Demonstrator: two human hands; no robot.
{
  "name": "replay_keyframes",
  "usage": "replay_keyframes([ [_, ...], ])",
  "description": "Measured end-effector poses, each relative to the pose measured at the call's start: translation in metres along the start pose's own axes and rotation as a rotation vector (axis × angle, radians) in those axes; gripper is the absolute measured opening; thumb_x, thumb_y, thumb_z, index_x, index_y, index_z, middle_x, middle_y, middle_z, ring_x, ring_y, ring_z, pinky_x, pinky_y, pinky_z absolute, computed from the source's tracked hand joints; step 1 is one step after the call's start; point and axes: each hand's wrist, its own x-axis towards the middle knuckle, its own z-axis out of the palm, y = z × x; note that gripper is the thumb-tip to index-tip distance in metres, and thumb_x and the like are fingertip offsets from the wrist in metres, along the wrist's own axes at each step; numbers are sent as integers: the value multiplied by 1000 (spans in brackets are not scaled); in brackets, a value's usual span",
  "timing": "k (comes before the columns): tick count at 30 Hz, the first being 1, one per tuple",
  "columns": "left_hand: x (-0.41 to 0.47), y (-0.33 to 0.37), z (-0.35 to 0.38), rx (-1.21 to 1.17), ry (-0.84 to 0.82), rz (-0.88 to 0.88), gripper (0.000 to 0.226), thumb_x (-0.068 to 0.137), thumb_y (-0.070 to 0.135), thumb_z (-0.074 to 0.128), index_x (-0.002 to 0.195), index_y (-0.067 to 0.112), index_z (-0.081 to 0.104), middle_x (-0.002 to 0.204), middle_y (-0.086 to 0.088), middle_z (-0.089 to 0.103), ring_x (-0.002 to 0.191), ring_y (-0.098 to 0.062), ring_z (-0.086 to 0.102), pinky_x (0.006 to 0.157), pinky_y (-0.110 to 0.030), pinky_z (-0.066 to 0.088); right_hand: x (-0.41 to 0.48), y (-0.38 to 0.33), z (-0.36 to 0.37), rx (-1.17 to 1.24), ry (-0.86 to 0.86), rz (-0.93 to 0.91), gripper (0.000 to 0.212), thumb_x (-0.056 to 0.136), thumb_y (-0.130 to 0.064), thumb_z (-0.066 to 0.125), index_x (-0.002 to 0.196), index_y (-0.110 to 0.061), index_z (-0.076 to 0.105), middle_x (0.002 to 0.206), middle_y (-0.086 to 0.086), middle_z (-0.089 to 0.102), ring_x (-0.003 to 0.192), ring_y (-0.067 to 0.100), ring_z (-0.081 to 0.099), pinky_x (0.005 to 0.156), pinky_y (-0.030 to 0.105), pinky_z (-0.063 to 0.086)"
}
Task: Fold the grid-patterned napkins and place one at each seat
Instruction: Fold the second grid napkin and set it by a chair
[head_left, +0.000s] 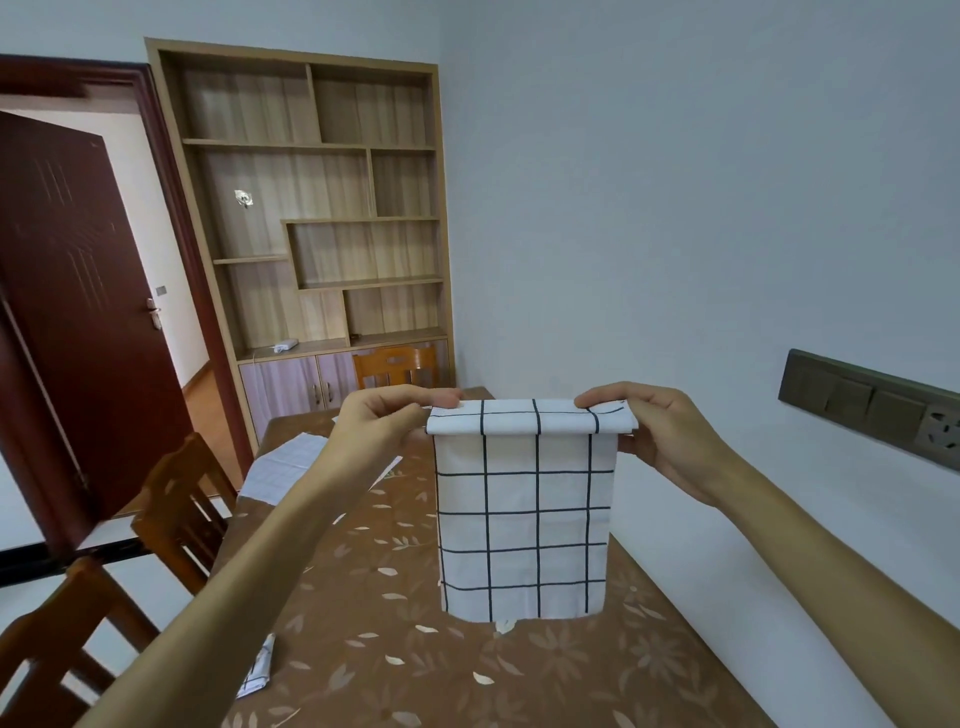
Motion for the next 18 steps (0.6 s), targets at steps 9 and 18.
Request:
replay_keyframes([
  [9, 2, -7, 1, -57, 25, 25, 42, 63, 17, 83, 104, 14, 76, 106, -8, 78, 102, -29, 73, 91, -38, 59, -1, 1, -3, 35, -37, -8, 34, 93, -33, 56, 121, -22, 71, 92, -1, 69, 92, 15, 63, 82, 25, 53],
  [18, 5, -8, 8, -155, 119, 100, 42, 63, 17, 81, 105, 13, 75, 100, -7, 79, 96, -22, 75, 80, -25, 60, -2, 6, 6, -111, -58, 24, 23, 88, -15, 72, 111, -12, 74, 109, 1, 78, 101, 16, 74, 84, 24, 58],
])
